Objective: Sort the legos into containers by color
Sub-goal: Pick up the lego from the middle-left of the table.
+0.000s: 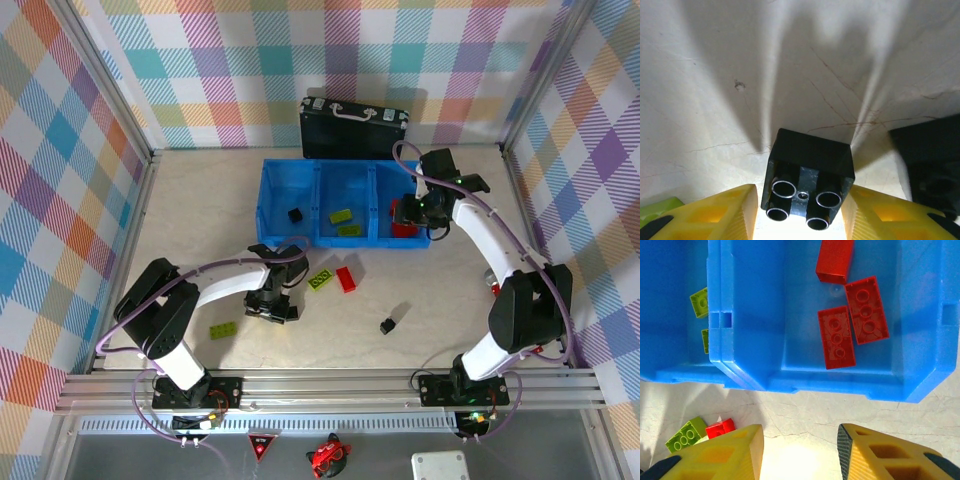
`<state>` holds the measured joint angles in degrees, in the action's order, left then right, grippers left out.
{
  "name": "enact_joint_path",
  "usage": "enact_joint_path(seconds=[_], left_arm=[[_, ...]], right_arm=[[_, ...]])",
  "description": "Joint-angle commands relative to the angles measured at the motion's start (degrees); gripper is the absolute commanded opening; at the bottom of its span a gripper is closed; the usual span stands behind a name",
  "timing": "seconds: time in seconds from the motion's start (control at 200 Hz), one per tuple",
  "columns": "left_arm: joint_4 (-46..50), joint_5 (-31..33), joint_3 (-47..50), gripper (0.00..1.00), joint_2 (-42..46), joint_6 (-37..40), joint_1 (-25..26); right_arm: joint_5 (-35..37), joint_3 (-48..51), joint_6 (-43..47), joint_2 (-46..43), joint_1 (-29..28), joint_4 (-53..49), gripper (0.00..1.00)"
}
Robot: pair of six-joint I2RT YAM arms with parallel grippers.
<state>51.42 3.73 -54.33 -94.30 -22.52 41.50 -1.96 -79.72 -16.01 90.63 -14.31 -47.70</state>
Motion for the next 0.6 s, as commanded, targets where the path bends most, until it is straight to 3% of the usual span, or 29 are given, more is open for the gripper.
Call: enact_joint_path(seconds=[0.0,0.595], left_arm=[[-1.44,-2.03,1.16,0.47,-0.35,1.69,-1.44],[0.09,-1.57,-0.78,0.25,2.22,3.09,-3.18]], right_arm=[[-0.28,1.05,-0.74,-1.46,0.18,-0.91,0.45],[0.18,2.63,-0.57,-3.27,0.15,-1.08,0.45]])
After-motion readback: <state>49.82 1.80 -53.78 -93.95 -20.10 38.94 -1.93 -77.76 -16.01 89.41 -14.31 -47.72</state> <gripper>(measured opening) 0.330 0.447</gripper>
